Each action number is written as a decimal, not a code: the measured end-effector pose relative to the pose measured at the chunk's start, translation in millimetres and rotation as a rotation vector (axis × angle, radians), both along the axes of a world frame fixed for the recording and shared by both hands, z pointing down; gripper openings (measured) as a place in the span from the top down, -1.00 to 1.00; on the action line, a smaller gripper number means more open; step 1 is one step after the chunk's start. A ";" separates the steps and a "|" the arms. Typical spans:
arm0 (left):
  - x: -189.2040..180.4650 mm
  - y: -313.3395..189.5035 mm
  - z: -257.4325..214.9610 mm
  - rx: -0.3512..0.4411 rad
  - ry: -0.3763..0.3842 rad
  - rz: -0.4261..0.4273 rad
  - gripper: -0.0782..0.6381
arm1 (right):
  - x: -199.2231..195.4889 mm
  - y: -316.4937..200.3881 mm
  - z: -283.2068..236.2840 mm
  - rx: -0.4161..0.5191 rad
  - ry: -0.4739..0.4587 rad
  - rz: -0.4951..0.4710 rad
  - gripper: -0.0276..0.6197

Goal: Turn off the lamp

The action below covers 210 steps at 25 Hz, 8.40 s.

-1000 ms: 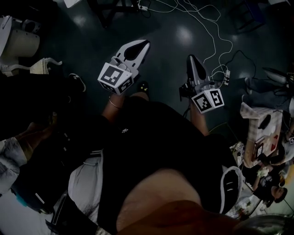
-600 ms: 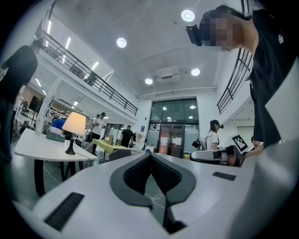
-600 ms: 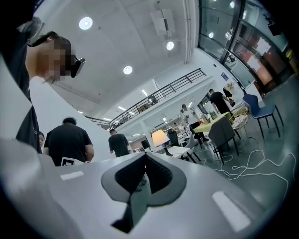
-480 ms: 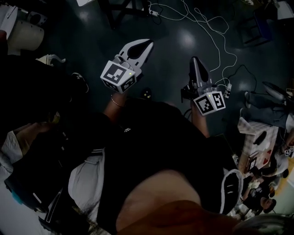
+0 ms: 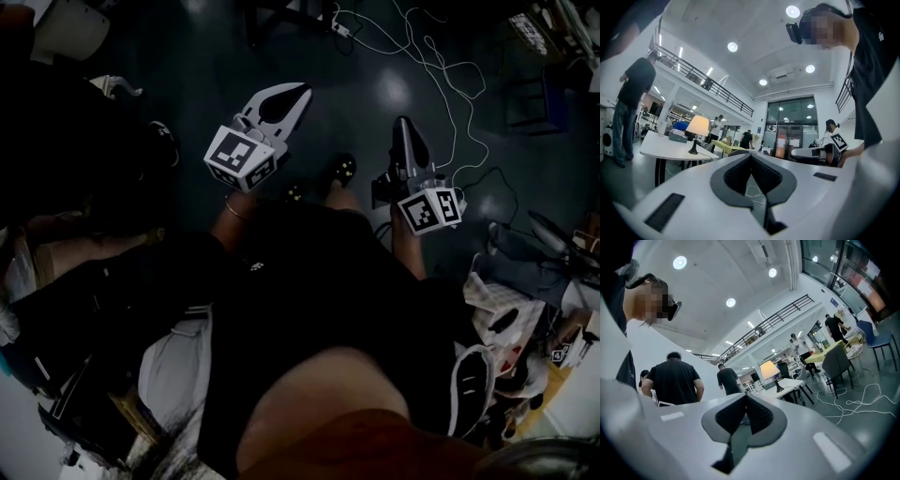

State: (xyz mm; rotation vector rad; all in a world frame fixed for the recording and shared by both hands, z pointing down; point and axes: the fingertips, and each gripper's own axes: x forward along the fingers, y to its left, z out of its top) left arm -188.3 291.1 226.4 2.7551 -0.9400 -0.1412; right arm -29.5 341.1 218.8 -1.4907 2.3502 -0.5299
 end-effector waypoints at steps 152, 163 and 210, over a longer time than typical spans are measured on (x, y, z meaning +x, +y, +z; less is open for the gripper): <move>184.2 -491.9 225.5 -0.077 -0.252 -0.044 0.76 | 67.9 -582.5 236.5 -0.210 0.168 -0.429 0.88; 210.2 -503.3 247.8 -0.094 -0.253 -0.023 0.64 | 76.4 -585.4 210.6 -0.242 -0.107 -0.493 0.88; 274.7 -508.8 185.0 -0.014 -0.175 0.087 0.72 | 101.8 -555.2 271.1 -0.304 0.072 -0.278 0.51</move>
